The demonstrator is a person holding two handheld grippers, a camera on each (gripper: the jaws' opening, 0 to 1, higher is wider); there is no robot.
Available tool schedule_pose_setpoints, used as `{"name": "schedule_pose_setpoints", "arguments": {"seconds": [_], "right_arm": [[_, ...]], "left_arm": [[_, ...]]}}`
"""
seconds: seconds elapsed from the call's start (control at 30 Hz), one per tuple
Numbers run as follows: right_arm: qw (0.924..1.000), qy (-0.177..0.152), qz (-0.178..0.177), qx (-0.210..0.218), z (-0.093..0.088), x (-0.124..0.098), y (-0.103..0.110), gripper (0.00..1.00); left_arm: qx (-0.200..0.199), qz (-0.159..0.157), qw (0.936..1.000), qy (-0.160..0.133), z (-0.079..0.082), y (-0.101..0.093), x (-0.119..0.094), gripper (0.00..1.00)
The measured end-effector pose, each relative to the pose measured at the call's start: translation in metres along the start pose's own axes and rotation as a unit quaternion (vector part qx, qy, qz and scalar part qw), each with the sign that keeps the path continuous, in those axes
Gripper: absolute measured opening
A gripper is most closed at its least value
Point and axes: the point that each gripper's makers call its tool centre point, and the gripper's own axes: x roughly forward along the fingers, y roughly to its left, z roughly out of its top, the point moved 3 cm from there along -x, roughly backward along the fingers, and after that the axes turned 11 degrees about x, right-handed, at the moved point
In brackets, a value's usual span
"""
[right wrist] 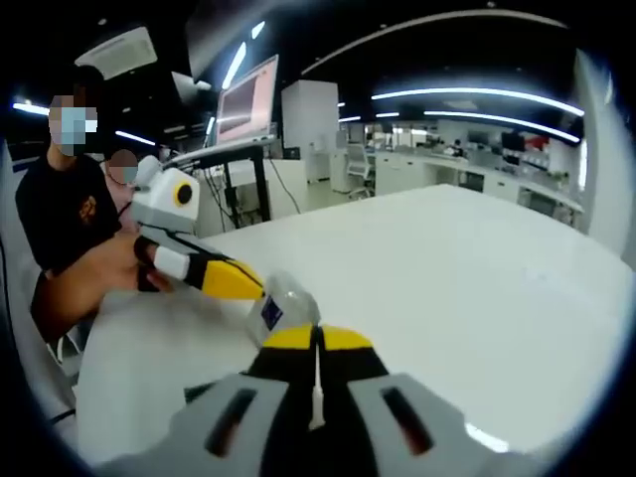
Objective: Arrange the skincare products in the storage area until every visible bottle or jar stands upright without overlapping.
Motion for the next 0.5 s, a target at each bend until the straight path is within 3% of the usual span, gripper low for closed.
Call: {"name": "schedule_pose_setpoints", "arguments": {"seconds": [0.5], "right_arm": [[0.9998, -0.001, -0.019, 0.002, -0.006, -0.022, -0.004, 0.00]], "left_arm": [[0.002, -0.017, 0.9998, 0.006, -0.005, -0.011, 0.009, 0.00]]}}
